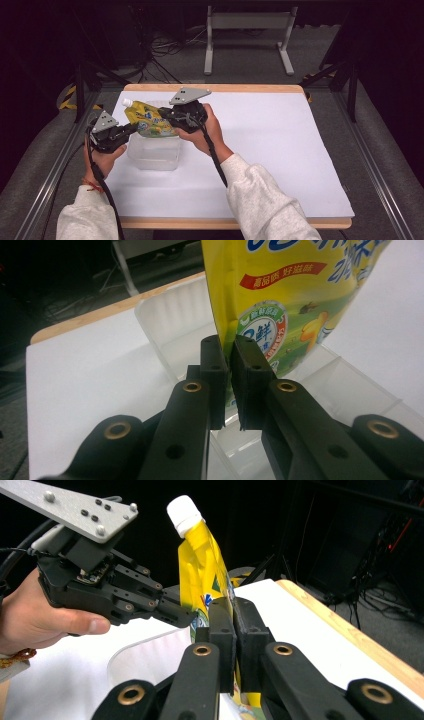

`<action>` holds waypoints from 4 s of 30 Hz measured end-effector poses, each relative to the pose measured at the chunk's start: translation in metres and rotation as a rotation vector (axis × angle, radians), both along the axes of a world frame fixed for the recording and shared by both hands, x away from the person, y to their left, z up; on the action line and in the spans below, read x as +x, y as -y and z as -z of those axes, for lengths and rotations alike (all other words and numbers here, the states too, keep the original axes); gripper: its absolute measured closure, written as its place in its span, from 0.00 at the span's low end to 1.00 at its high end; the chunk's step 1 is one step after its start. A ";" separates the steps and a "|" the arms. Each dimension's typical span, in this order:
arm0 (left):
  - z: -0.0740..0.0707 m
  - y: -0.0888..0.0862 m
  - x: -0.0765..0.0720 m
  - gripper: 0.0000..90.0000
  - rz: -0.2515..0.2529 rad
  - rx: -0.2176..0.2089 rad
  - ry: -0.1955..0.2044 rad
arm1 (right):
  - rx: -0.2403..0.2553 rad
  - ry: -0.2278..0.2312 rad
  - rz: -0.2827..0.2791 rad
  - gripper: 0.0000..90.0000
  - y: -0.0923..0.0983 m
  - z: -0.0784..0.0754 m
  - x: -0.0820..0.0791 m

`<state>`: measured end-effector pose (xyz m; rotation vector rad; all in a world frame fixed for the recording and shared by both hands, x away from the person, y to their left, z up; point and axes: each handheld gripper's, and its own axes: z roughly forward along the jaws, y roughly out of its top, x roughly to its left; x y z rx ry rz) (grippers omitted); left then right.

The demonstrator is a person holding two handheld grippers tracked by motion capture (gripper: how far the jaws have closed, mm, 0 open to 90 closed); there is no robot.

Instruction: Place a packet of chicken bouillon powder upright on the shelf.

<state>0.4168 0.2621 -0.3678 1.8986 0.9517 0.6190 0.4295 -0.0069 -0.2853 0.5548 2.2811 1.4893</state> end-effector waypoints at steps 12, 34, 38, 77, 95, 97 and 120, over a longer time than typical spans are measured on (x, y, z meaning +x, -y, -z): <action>0.013 0.008 0.003 0.92 -0.014 0.062 -0.025 | -0.051 -0.050 0.046 0.98 0.000 0.015 0.010; 0.026 0.011 0.001 0.92 -0.030 0.075 -0.052 | -0.061 -0.068 0.043 0.98 -0.002 0.038 0.017; 0.027 0.010 0.001 0.92 -0.029 0.072 -0.047 | -0.064 -0.070 0.043 0.98 -0.002 0.039 0.017; 0.006 0.009 -0.040 0.84 -0.062 -0.031 0.075 | -0.090 -0.016 0.055 0.89 0.012 0.029 0.013; 0.005 0.028 -0.044 0.84 -0.007 0.024 0.090 | -0.114 0.015 0.074 0.87 0.033 0.019 0.002; 0.005 0.031 -0.045 0.84 -0.006 0.019 0.093 | -0.120 0.019 0.078 0.87 0.039 0.018 0.000; 0.006 0.062 -0.062 0.81 0.104 0.063 0.108 | -0.224 0.031 0.141 0.85 0.106 0.029 -0.010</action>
